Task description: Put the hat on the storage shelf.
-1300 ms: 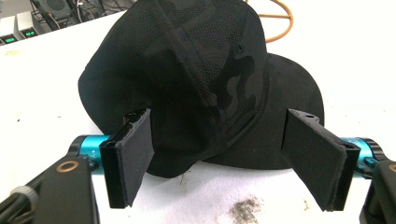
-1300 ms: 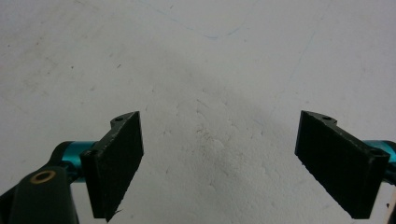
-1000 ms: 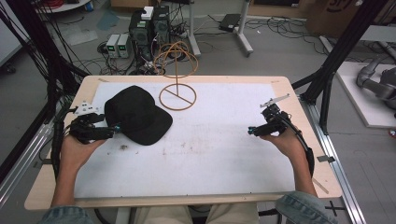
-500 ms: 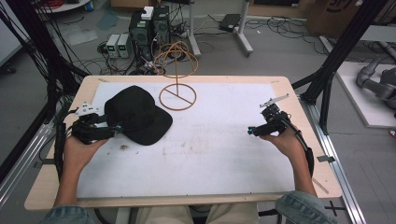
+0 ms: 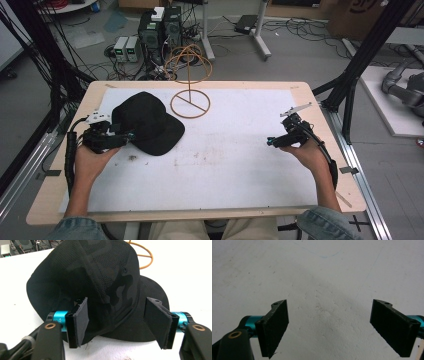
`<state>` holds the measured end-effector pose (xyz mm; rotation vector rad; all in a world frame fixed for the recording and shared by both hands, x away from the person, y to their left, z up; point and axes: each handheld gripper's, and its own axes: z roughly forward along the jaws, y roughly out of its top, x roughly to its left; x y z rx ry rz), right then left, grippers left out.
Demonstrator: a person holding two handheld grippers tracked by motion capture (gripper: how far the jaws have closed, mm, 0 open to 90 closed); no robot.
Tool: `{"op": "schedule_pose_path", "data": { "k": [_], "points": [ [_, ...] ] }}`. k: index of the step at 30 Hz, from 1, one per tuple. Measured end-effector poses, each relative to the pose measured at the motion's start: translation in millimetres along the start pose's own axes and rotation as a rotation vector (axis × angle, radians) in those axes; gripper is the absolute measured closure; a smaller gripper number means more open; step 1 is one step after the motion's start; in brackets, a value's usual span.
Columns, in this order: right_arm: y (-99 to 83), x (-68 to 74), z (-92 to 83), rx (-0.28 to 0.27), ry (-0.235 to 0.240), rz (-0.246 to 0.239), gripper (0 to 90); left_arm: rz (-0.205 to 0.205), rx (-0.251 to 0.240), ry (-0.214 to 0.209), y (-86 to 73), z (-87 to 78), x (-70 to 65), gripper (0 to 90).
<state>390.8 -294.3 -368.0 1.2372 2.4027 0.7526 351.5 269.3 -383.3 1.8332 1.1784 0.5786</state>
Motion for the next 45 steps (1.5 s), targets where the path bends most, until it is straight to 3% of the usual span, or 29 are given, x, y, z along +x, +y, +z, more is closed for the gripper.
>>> {"op": "schedule_pose_path", "data": {
  "k": [8, 30, 45],
  "points": [
    [-1.1, 3.0, 0.3, 0.006, 0.003, -0.014, 15.0, -0.029, -0.041, 0.026, -4.1, 3.3, 5.8, 41.4],
    [-9.0, 3.2, -1.8, 0.023, -0.001, -0.004, 15.0, -0.149, -0.080, -0.064, -14.6, 23.8, 18.7, 49.4],
    [-11.4, 2.0, -1.0, 0.030, 0.000, -0.002, 15.0, -0.170, -0.102, -0.083, -19.9, 26.2, 23.1, 63.1]
  ]
}}
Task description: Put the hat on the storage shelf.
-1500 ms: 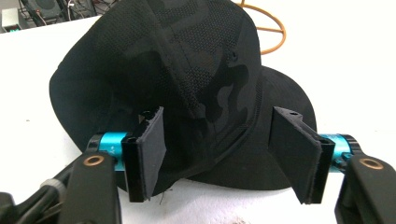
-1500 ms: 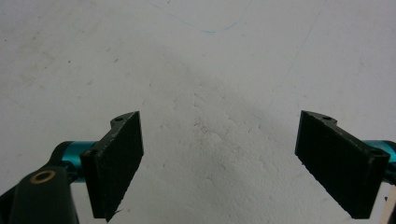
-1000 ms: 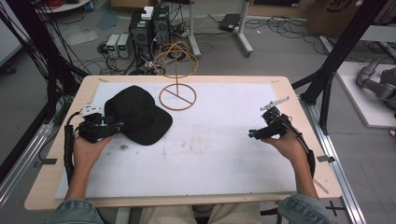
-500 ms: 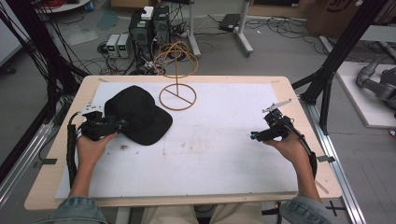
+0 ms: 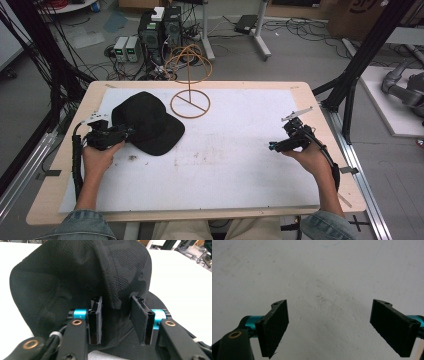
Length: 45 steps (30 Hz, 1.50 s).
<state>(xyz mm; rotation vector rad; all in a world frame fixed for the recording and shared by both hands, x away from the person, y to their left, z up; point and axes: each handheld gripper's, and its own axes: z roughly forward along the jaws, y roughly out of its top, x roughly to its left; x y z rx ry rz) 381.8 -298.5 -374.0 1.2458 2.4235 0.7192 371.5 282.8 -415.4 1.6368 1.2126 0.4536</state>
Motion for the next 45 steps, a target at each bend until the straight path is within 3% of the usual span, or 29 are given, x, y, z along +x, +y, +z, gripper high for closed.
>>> {"op": "schedule_pose_path", "data": {
  "k": [17, 32, 45],
  "points": [
    [-0.5, 0.1, 1.8, 0.009, -0.003, -0.004, 15.0, 0.012, -0.018, -0.005, -2.5, -2.7, 3.8, 83.9],
    [-1.6, -1.3, 1.3, 0.003, 0.002, 0.003, 15.0, 0.036, -0.066, -0.033, 0.0, -10.3, 2.0, 87.0],
    [-1.9, -1.3, 2.8, 0.011, 0.007, 0.003, 15.0, 0.055, -0.128, -0.102, 1.5, -16.5, 2.3, 87.2]
  ]
}}
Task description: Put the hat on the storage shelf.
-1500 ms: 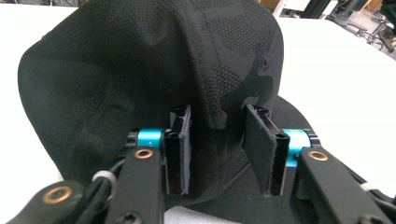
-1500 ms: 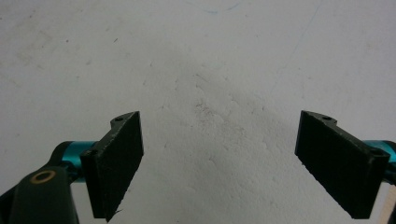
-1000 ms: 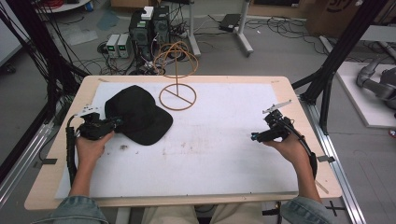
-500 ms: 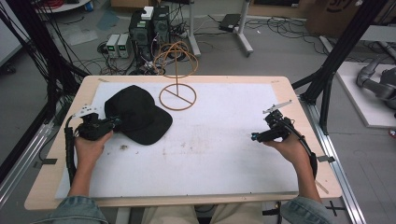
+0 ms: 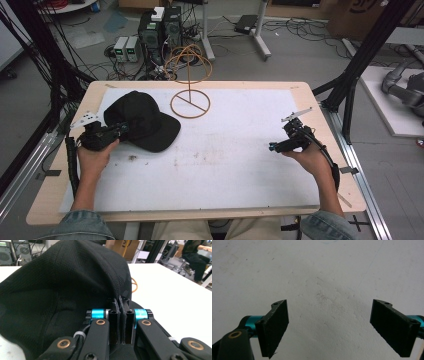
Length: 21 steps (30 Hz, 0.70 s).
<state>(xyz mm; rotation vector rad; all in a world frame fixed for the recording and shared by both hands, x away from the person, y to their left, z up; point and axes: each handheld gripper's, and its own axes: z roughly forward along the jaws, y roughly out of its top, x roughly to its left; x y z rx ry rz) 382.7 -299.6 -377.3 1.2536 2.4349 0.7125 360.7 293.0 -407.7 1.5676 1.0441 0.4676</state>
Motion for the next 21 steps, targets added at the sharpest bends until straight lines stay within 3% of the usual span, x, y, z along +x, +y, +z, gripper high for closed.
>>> {"op": "schedule_pose_path", "data": {
  "k": [21],
  "points": [
    [-0.9, -0.4, 1.2, 0.006, 0.007, 0.001, 15.0, 0.020, -0.077, -0.076, 8.9, -10.9, -2.4, 87.5]
  ]
}}
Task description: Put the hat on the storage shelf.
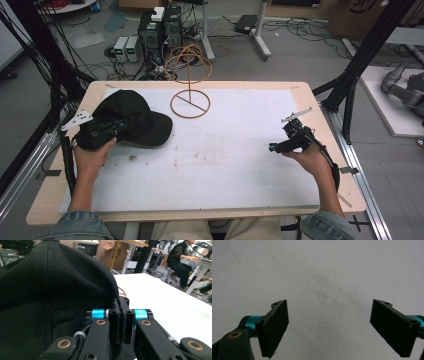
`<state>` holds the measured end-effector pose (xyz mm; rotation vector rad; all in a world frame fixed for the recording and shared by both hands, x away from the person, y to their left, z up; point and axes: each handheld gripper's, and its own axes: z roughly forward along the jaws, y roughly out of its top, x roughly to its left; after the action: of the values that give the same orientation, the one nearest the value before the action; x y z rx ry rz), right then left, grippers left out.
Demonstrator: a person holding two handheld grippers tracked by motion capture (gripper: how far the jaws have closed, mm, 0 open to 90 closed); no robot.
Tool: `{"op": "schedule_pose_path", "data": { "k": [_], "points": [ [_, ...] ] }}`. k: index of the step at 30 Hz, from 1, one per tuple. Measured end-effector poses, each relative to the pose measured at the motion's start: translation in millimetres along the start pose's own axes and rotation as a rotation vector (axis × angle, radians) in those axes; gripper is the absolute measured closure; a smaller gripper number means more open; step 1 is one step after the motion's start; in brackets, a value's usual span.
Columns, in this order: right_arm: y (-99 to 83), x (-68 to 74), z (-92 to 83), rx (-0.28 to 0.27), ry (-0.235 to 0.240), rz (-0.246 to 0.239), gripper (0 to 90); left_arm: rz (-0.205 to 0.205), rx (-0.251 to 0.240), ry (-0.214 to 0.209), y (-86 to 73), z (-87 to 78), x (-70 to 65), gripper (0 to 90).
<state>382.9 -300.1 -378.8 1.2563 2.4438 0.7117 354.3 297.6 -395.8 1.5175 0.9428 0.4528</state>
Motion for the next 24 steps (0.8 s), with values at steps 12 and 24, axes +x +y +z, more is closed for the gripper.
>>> {"op": "schedule_pose_path", "data": {
  "k": [12, 24],
  "points": [
    [-1.1, -2.4, -1.2, -0.004, 0.004, 0.012, 15.0, 0.045, -0.038, -0.061, 16.8, -3.5, -14.3, 87.5],
    [-1.9, -3.8, -2.0, -0.011, 0.009, 0.016, 15.0, 0.090, -0.039, -0.138, 37.2, 4.4, -28.1, 87.5]
  ]
}}
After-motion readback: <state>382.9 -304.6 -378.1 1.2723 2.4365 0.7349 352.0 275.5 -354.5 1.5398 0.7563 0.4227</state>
